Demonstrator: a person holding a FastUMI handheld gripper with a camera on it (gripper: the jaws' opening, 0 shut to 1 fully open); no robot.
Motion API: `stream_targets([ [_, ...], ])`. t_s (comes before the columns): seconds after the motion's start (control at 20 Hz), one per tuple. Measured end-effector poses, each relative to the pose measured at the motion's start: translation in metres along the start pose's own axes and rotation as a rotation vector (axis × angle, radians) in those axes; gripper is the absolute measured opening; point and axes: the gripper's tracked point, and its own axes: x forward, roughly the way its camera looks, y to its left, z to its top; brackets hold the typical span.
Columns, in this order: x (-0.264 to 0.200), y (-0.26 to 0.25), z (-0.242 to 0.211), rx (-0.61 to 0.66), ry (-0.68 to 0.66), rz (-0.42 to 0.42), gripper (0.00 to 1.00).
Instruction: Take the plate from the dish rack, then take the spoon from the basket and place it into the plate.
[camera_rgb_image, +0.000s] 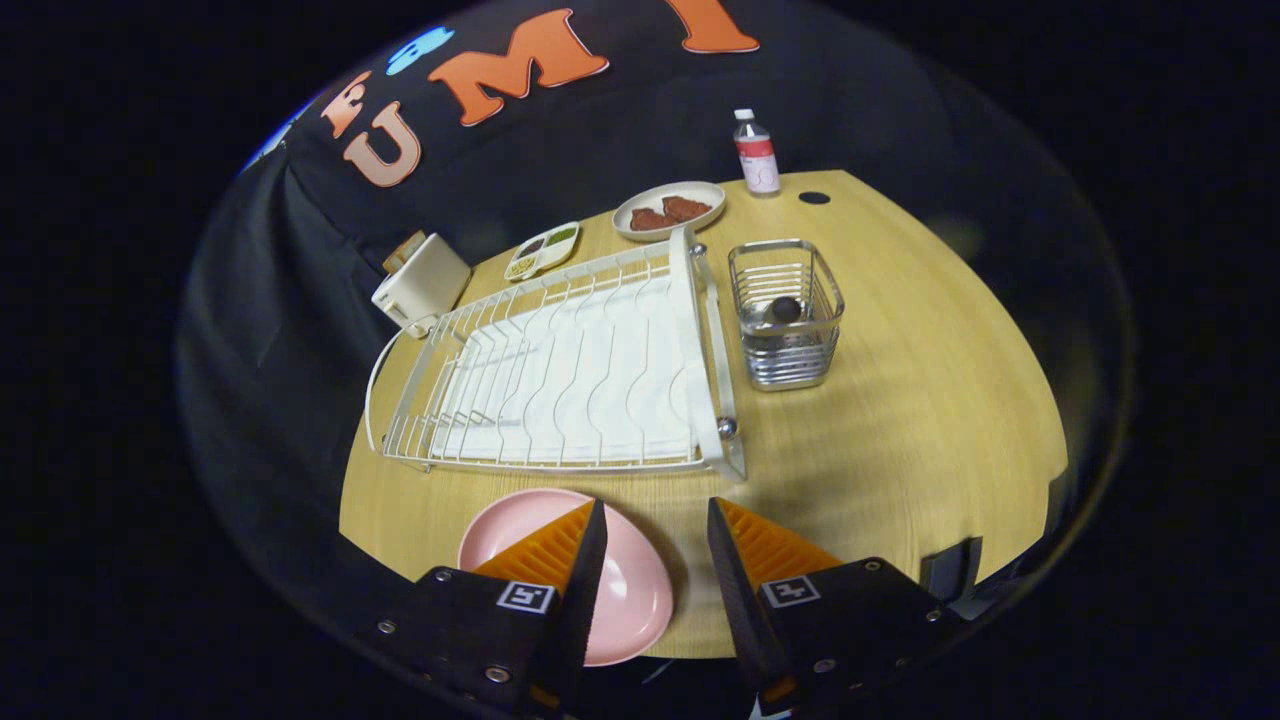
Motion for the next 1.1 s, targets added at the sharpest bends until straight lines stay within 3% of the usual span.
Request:
stream_targets([
  [0.35, -0.006, -0.026, 0.049, -0.070, -0.220, -0.071, 0.63],
  [0.65, 0.004, -0.045, 0.078, -0.219, -0.340, -0.169, 0.55],
  [1.1, 0.041, -0.062, 0.103, -0.361, -0.365, -0.243, 0.29],
])
